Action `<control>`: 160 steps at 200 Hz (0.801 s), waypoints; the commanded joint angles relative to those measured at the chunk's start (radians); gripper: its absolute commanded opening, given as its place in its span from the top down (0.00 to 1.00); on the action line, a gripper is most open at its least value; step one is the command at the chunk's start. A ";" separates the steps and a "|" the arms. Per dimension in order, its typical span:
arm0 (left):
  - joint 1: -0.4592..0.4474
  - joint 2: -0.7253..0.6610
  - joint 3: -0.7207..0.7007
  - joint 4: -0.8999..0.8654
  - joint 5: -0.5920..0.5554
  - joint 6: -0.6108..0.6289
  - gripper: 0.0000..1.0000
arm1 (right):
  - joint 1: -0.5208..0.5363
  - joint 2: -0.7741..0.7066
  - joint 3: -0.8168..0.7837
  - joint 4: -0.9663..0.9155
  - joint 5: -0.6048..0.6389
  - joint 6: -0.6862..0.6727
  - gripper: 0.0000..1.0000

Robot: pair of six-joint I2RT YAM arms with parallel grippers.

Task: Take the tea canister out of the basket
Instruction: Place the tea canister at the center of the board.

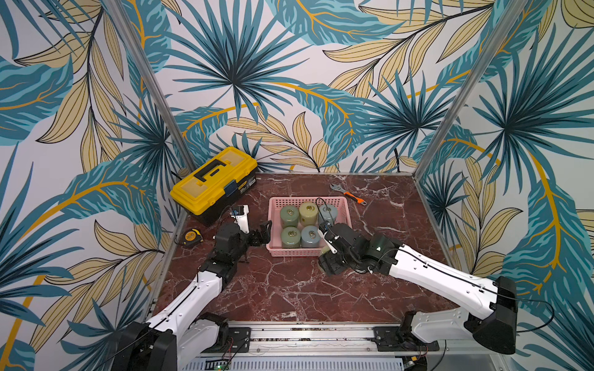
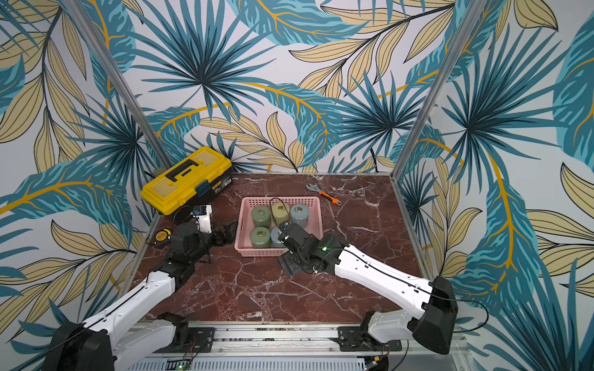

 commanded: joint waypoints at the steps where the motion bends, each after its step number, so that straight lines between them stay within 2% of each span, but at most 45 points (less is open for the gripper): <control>1: 0.003 -0.015 -0.018 -0.004 -0.012 0.009 0.00 | 0.046 -0.041 -0.015 0.026 0.057 0.078 0.56; 83: 0.001 -0.020 -0.018 -0.009 -0.019 0.012 0.00 | 0.245 -0.030 -0.118 0.087 0.108 0.251 0.56; 160: 0.001 -0.025 -0.019 -0.010 -0.021 0.011 0.00 | 0.369 0.008 -0.200 0.152 0.142 0.374 0.56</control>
